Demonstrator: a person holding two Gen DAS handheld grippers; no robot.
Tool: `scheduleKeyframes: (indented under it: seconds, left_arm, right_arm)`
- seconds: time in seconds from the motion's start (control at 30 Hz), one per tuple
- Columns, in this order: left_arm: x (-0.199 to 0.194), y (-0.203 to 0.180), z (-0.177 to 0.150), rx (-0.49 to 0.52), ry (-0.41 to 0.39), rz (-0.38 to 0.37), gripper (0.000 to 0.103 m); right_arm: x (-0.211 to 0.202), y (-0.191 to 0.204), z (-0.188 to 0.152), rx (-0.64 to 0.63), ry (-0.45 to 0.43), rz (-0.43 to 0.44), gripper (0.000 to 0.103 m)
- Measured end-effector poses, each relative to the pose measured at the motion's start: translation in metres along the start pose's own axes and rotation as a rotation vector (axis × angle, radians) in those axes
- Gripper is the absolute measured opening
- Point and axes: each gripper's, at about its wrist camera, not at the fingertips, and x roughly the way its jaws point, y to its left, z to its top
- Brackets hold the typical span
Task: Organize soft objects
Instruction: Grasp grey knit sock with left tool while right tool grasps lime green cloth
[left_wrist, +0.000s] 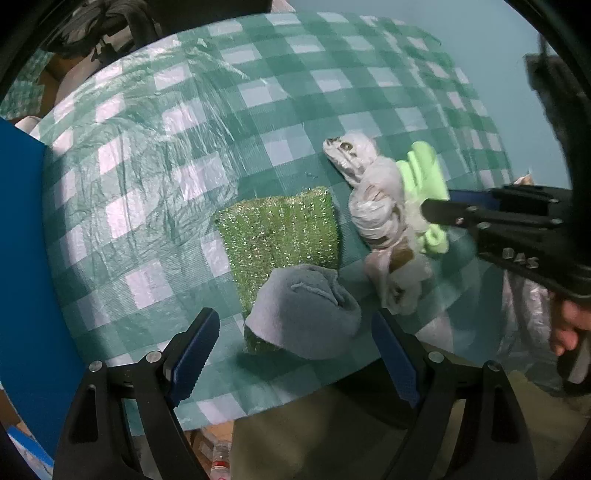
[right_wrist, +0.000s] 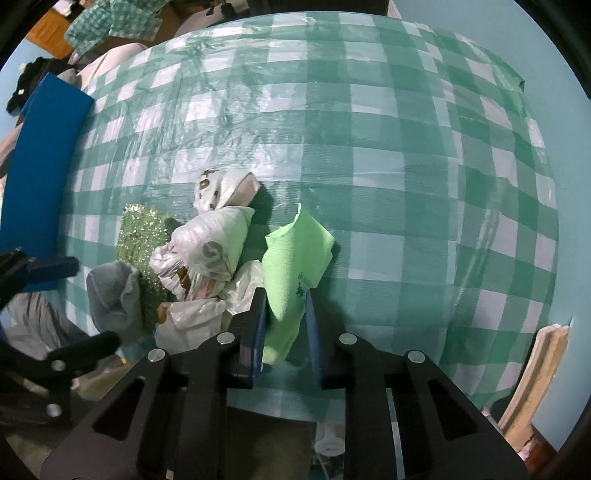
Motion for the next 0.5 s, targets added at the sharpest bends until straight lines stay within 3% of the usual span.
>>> scheduleKeyframes:
  seconds: [0.07,0.13,0.2,0.37,0.5]
  left_arm:
    - [0.005,-0.001,0.001,-0.004,-0.001,0.014,0.084]
    - [0.005,0.0,0.001,-0.017,-0.015,-0.001,0.075]
    - [0.004,0.003,0.0,-0.03,-0.022,-0.02,0.056]
    - [-0.001,0.012,-0.003,-0.064,-0.048,-0.045,0.036]
    - [-0.014,0.026,-0.006,-0.084,-0.072,-0.035,0.033]
  right_arm:
    - [-0.002,-0.004,-0.001,0.009,-0.006,0.008,0.033]
    - [-0.004,-0.005,-0.001,0.015,-0.012,0.012,0.041]
    - [-0.005,-0.006,-0.001,0.018,-0.019,0.017,0.046]
    - [-0.002,-0.005,0.002,0.033,-0.019,0.029,0.049]
    - [0.0,-0.006,0.004,0.058,-0.025,0.05,0.049]
